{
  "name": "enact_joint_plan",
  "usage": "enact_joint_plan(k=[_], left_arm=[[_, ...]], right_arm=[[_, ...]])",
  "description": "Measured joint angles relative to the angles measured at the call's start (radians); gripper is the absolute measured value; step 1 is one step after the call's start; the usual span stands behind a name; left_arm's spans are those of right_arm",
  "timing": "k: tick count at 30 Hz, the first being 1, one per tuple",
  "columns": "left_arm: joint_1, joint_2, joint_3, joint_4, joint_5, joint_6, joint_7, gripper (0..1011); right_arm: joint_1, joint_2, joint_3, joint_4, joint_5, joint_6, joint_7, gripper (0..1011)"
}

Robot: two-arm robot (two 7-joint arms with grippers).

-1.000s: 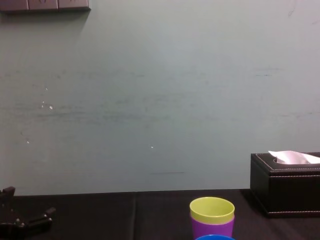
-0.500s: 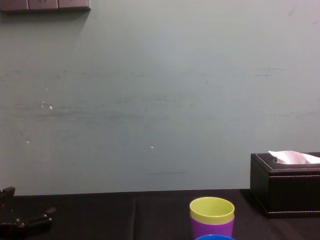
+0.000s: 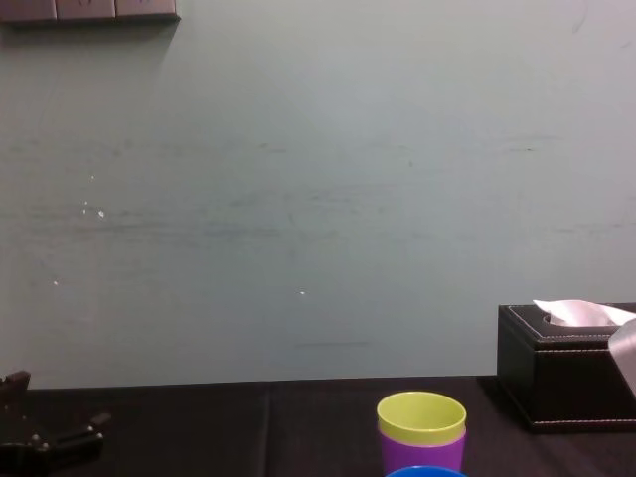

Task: Stack the three plastic cups sequentially using one hand.

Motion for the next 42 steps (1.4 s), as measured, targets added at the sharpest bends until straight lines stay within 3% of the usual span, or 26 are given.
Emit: enact_joint_plan(k=[22,32,42], left_arm=[[0.0,0.0,0.0,0.0,0.0,0.0,0.0,1011],[0.0,0.0,0.0,0.0,0.0,0.0,0.0,1011],[0.0,0.0,0.0,0.0,0.0,0.0,0.0,1012]], right_arm=[[0.003,-0.004,0.0,0.01,-0.004,-0.005,-0.006,998],[0.003,-0.003,0.0,0.008,-0.004,-0.004,-0.006,777],[0.003,-0.003,0.0,0.008,-0.003,-0.003,-0.006,735]])
